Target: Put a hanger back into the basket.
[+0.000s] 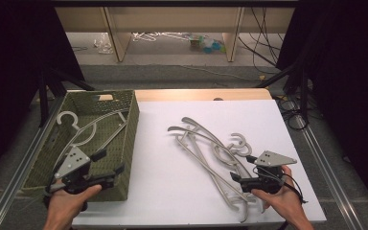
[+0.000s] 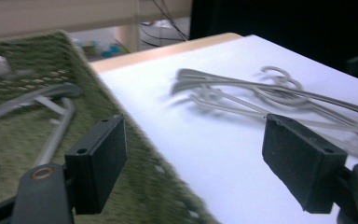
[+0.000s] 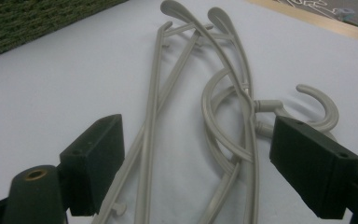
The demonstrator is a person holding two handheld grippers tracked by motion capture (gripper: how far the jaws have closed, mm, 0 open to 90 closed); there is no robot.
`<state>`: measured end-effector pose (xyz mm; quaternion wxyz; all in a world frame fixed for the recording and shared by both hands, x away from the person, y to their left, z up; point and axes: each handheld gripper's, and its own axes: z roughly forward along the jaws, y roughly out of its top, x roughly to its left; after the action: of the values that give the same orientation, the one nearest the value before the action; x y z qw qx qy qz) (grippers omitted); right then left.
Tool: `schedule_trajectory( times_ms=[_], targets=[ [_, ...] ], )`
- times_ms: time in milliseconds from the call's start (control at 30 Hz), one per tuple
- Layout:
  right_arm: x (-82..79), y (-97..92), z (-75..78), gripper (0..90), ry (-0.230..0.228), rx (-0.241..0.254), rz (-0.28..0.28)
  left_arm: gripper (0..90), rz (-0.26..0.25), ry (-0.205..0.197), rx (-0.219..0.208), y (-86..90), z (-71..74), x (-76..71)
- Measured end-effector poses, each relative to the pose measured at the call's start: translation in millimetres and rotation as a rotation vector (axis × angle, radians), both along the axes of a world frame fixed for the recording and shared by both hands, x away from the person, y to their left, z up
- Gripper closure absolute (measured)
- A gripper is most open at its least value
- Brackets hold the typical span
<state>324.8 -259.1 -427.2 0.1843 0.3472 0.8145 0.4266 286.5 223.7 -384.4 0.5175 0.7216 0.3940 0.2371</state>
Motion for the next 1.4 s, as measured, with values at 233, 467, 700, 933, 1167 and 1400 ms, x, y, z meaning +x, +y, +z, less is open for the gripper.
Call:
schedule_trajectory(
  times_ms=[233, 467, 700, 933, 1167, 1400],
  targets=[
    [3.8, -6.4, -5.2, 20.5, 0.011, -0.013, -0.025, 21.3, -0.064, -0.006, 0.010, -24.0, -14.7, -10.4],
    [6.6, -8.0, -8.6, 21.0, 0.028, -0.021, -0.028, 21.3, -0.113, 0.000, 0.033, -36.0, -26.8, -19.2],
    [13.4, -6.4, -14.5, 21.7, 0.061, -0.035, -0.032, 20.7, -0.123, 0.002, 0.009, -36.8, -32.5, -19.2],
    [29.3, -13.2, -23.4, 28.3, 0.141, -0.068, -0.088, 20.7, -0.117, -0.019, -0.009, -31.7, -32.5, -18.0],
    [40.8, -15.7, -30.3, 38.7, 0.249, -0.101, -0.101, 20.6, -0.129, -0.001, -0.014, -31.8, -34.2, -24.4],
    [50.5, -15.4, -37.0, 47.4, 0.287, -0.117, -0.096, 20.7, -0.144, -0.006, -0.013, -31.0, -37.3, -21.8]
  ],
)
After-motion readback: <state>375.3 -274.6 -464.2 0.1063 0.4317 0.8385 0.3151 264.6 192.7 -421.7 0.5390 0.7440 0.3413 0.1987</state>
